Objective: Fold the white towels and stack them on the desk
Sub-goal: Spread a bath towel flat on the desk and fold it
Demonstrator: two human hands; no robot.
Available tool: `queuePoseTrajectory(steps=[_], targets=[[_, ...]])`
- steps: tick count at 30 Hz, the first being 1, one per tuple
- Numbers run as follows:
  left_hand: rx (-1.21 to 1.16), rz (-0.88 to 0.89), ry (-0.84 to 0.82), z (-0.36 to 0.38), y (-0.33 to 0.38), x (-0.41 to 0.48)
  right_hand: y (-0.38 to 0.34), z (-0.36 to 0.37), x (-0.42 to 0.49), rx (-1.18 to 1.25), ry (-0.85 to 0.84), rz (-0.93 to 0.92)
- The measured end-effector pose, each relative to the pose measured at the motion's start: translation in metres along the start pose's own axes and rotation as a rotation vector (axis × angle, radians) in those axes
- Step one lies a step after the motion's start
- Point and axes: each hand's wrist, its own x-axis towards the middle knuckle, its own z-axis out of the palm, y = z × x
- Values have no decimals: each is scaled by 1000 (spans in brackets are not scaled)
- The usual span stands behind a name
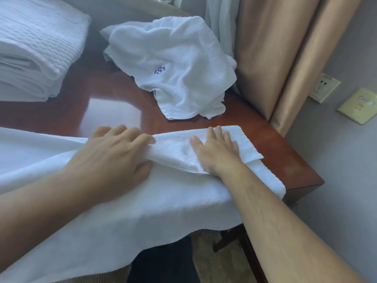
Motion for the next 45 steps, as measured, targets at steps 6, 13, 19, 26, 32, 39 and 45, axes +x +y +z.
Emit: queuePoseTrajectory(steps=[6,13,19,26,32,39,45], targets=[[-113,65,1,0,-19,14,0,3,25,-32,32,15],[-26,204,60,16,-33,69,9,-7,59,-17,48,104],[-23,73,-27,2,-49,60,-31,-18,37,84,350,-195],[-44,-373,-101,-60,-148,-43,-143,11,-28,91,159,-534],[-137,-566,-471,-86,-211,-83,-188,18,-34,15,108,-533],[-78,-572,-514,-87,-226,-55,-215,33,-90,15,168,-1171],[264,-310,-42,-106,-229,-57,-229,55,-90,-49,-8,-1165]])
